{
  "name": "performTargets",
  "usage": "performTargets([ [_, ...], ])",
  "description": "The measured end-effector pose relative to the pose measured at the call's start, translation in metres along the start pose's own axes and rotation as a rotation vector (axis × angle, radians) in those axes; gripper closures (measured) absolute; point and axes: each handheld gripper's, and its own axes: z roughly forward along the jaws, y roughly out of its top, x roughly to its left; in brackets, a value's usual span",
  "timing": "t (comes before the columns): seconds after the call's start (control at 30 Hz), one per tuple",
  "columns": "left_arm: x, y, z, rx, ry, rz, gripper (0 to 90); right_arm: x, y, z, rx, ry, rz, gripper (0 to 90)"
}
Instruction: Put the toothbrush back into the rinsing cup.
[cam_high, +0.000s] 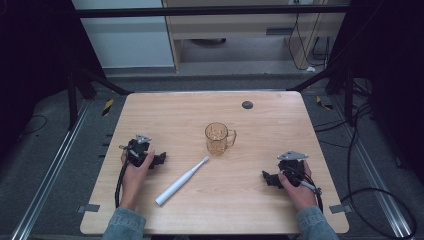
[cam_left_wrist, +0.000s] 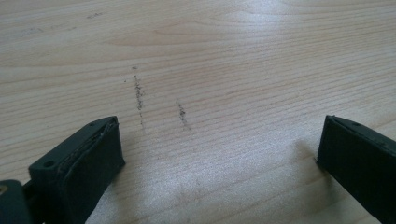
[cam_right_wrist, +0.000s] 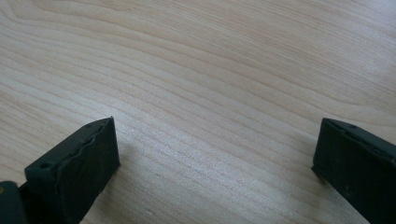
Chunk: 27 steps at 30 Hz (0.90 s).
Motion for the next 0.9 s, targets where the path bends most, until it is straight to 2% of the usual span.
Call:
performTargets([
  [0.2, 0.0, -0.001, -0.001, 0.0, -0.01, 0.004, 0.3, 0.0, 0.0, 0.0, 0.0, 0.0, 0.0, 0.4],
  [0.27, 0.0, -0.001, -0.005, 0.012, -0.012, 0.003, 5.8, 0.0, 0.0, 0.0, 0.002, -0.001, 0.0, 0.4],
  [0.3, 0.0, -0.001, -0.011, 0.004, -0.033, -0.005, 7.1, 0.0, 0.0, 0.0, 0.0, -0.001, -0.001, 0.4],
  [0.37, -0.001, -0.001, -0.014, 0.005, -0.034, 0.004, 6.8, 0.0, 0.0, 0.0, 0.0, -0.001, 0.001, 0.3],
  [0.4, -0.002, 0.0, -0.02, 0.007, -0.03, 0.032, 6.9, 0.0, -0.001, 0.0, 0.0, -0.001, 0.001, 0.4],
  [0.53, -0.004, 0.003, -0.031, -0.002, -0.044, 0.039, 10.9, 0.0, -0.001, -0.001, 0.0, 0.0, 0.002, 0.4],
  [0.63, -0.013, 0.014, -0.047, 0.001, -0.031, 0.075, 10.8, 0.0, -0.001, 0.0, 0.001, -0.002, 0.0, 0.4],
  [0.7, -0.02, 0.019, -0.055, 0.008, -0.032, 0.102, 10.3, 0.0, -0.001, 0.0, 0.0, -0.001, 0.001, 0.3],
  [0.73, -0.02, 0.019, -0.055, 0.008, -0.032, 0.102, 9.6, 0.0, -0.001, 0.0, 0.0, -0.001, 0.001, 0.3],
  [0.77, -0.028, 0.023, -0.061, 0.027, -0.028, 0.135, 9.1, 0.0, -0.001, 0.0, 0.0, -0.001, 0.001, 0.4],
  [0.8, -0.031, 0.024, -0.064, 0.033, -0.028, 0.147, 8.9, 0.0, -0.001, -0.001, 0.001, -0.001, 0.001, 0.3],
  [0.9, -0.039, 0.024, -0.072, 0.039, -0.043, 0.154, 8.2, 0.0, -0.001, 0.0, 0.0, 0.0, -0.001, 0.4],
])
